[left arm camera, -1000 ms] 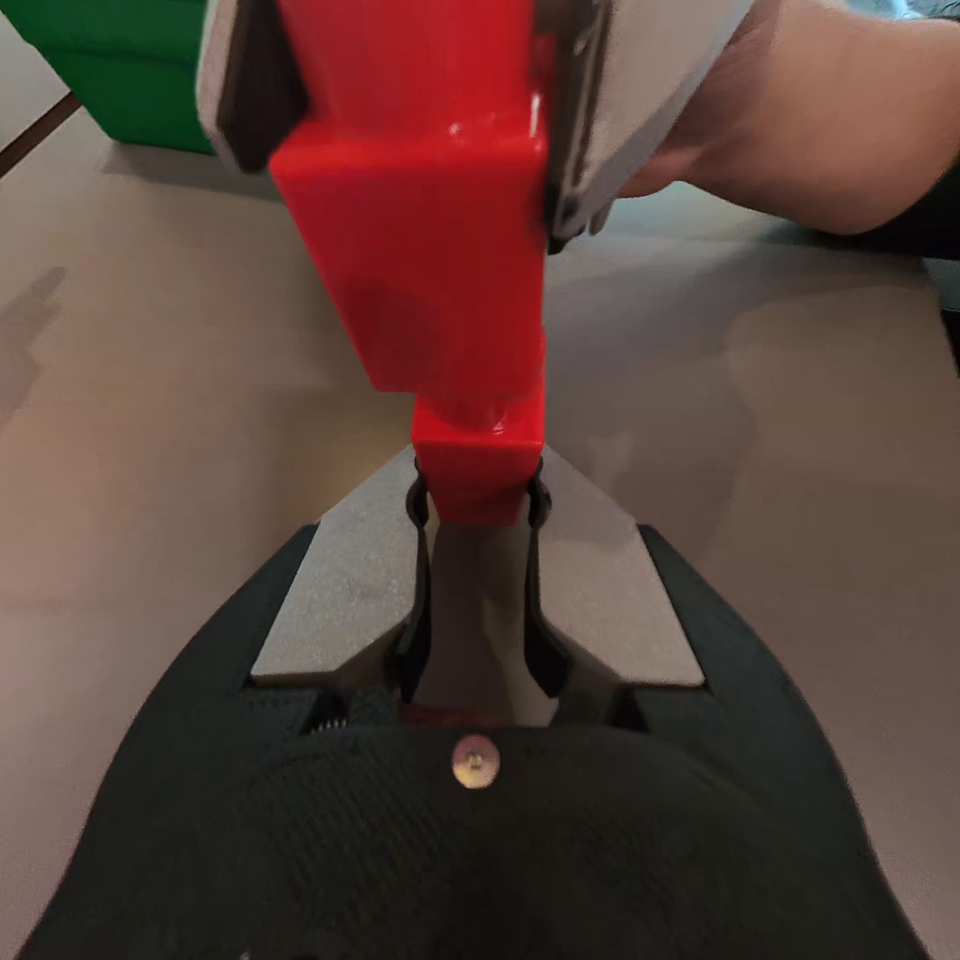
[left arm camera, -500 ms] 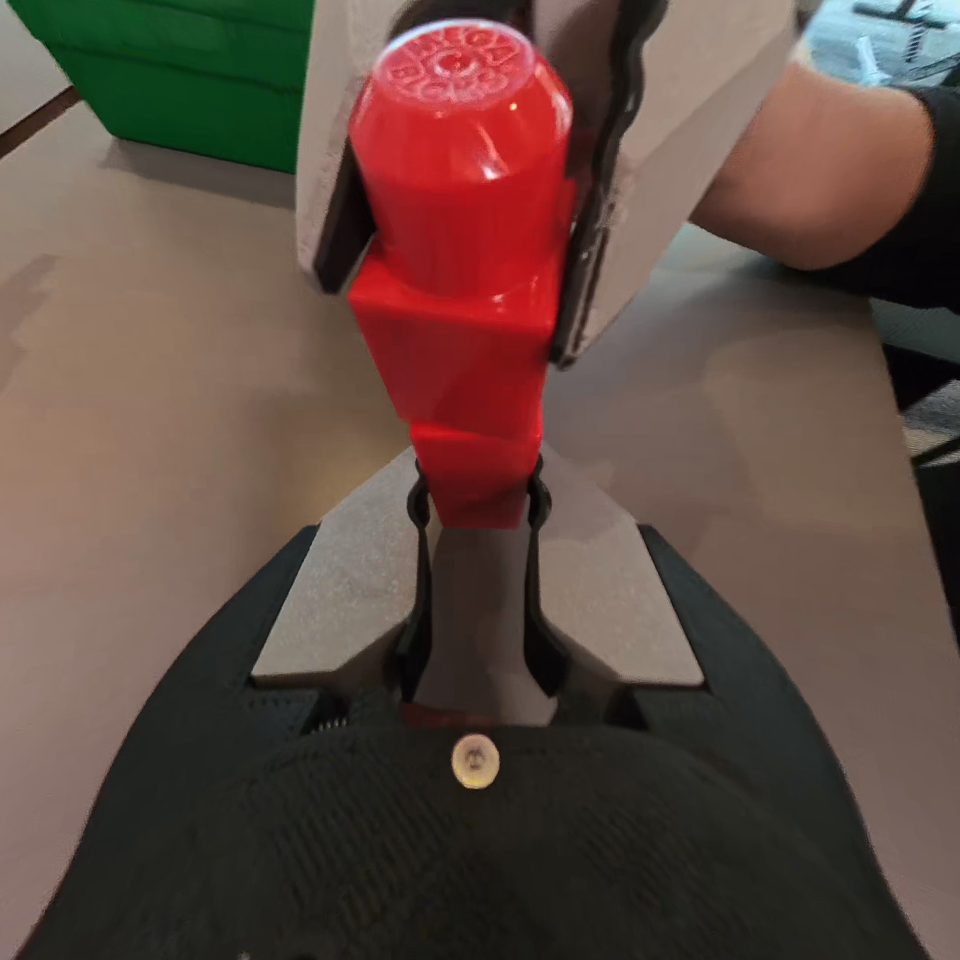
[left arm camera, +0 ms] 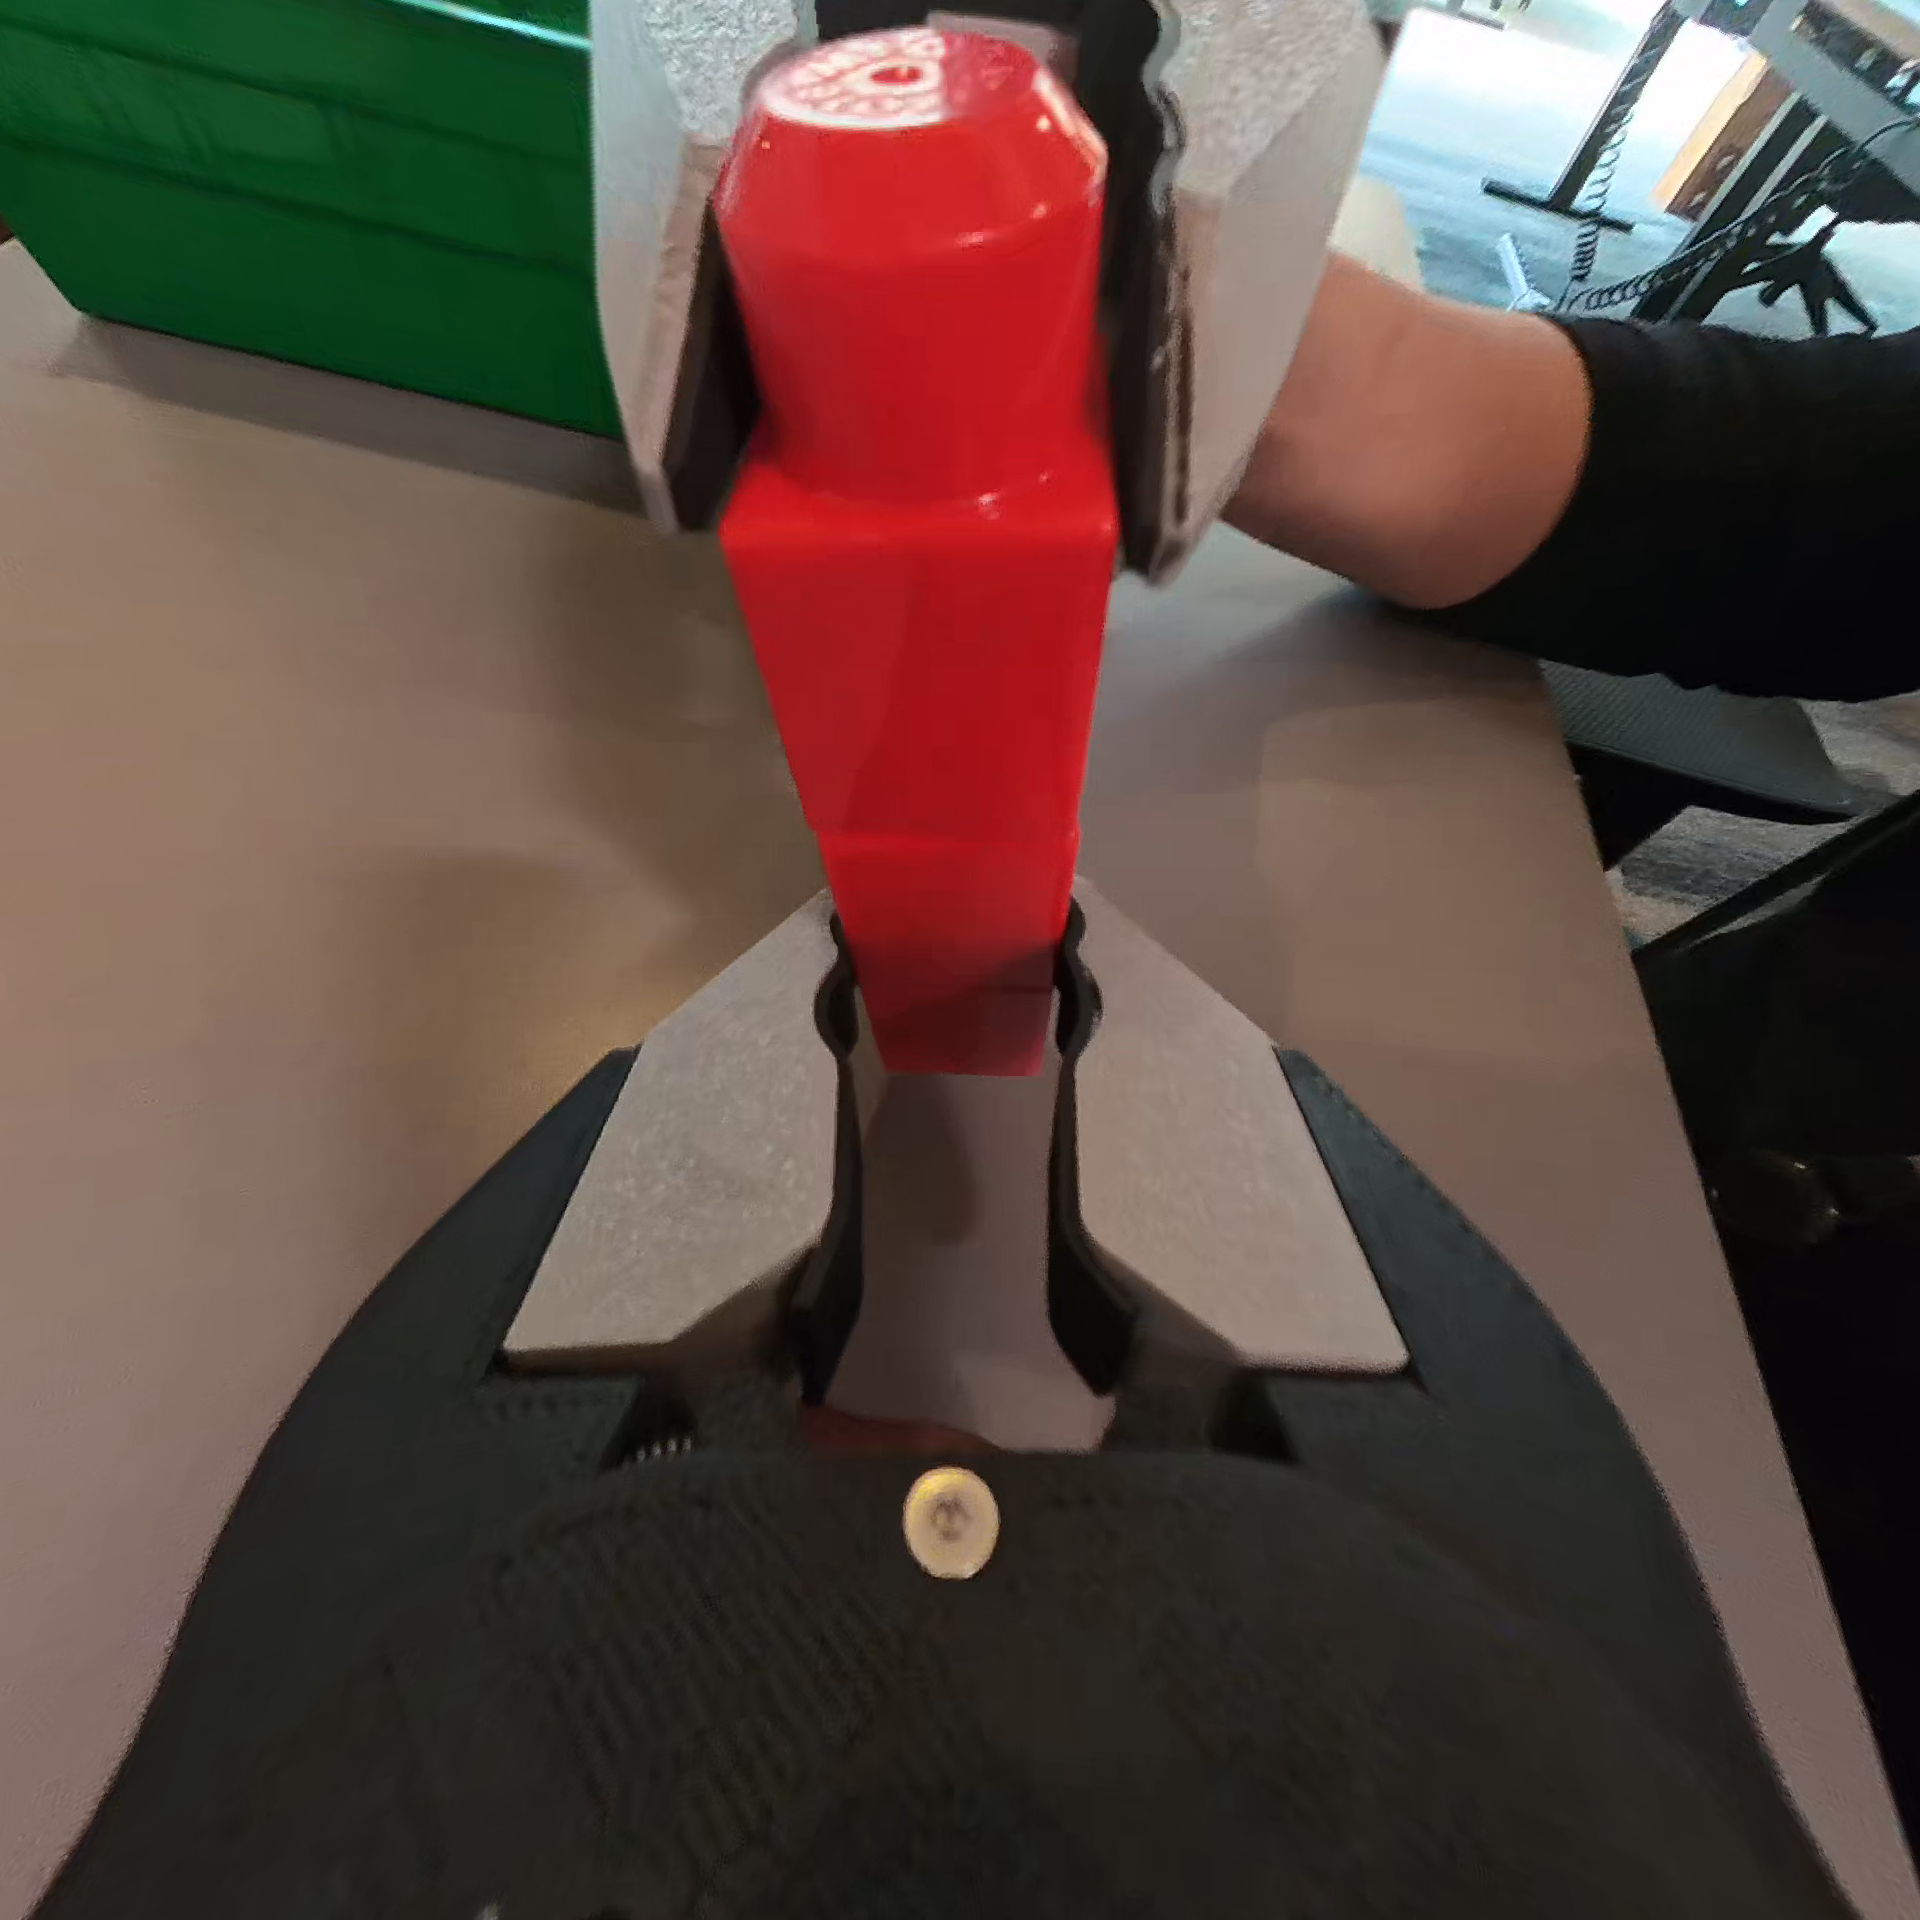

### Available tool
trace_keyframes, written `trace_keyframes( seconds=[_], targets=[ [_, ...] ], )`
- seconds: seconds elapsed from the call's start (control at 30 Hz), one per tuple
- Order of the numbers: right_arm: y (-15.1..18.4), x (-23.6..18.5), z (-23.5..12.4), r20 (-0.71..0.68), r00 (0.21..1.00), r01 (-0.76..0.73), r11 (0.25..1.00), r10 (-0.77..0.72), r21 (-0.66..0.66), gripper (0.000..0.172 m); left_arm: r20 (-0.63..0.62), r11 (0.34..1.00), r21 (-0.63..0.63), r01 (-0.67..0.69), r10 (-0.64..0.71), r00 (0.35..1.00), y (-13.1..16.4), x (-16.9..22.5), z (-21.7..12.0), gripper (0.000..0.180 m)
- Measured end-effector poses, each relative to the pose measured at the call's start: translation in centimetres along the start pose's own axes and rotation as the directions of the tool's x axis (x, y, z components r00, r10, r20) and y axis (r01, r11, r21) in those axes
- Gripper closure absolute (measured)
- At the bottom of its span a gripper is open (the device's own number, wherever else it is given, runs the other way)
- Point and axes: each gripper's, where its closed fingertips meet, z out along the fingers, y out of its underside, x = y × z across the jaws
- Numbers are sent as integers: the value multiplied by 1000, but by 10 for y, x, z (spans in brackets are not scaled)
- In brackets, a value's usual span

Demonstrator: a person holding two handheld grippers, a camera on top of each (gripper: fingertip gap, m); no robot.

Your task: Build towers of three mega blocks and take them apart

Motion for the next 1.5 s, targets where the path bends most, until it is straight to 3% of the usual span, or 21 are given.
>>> trace_keyframes(
  seconds=[0.1, 0.2, 0.3, 0.33, 0.43, 0.6, 0.73, 0.83, 0.93, 1.13, 1.33, 1.5],
  targets=[
    [-4, -5, 1, 54, 997, -58, 998, 56, 38, 131, 10, 1000, 13, -3, 3, 1000, -2, -1, -4, 146],
    [5, -2, 4, 26, 999, -32, 999, 32, -16, 130, -5, 1000, -6, 13, -13, 1000, 5, 0, -3, 146],
    [6, 22, 0, -132, 991, 0, 1000, -3, -24, 97, -7, 1000, -4, 17, -17, 1000, 5, 0, -2, 147],
    [4, 21, -1, -122, 993, -10, 1000, 8, -10, 97, -8, 1000, 2, 21, -21, 1000, 4, 0, -3, 147],
    [17, 1, 6, -7, 1000, 6, 996, -7, -89, 137, -4, 1000, 7, 25, -25, 1000, 3, 0, -3, 147],
    [20, 4, 11, -74, 994, 69, 984, -82, -163, 138, 21, 999, 0, 44, -44, 999, 7, -4, 0, 145],
    [-26, 9, -12, -197, 970, 134, 989, -144, -63, 138, 33, 992, 83, 94, -97, 995, -7, -12, -9, 117],
    [-79, 21, -63, -412, 886, 247, 969, -215, 26, 138, 111, 991, 98, 89, -100, 989, -7, -26, -15, 113],
    [-108, 59, -143, -703, 663, 341, 940, -258, -23, 138, 177, 992, 86, 96, -110, 978, -1, -39, -16, 121],
    [-72, 176, -275, -947, 320, 98, 995, -35, -4, 138, 223, 996, 26, 82, -85, 971, 7, -42, -4, 122],
    [-20, 256, -290, -968, 249, -40, 999, 40, 31, 138, 229, 998, 6, 58, -58, 972, 9, -40, -1, 123],
    [5, 293, -295, -970, 230, -97, 994, 78, 57, 138, 217, 997, 21, 79, -81, 973, 8, -41, -2, 125]
  ],
)
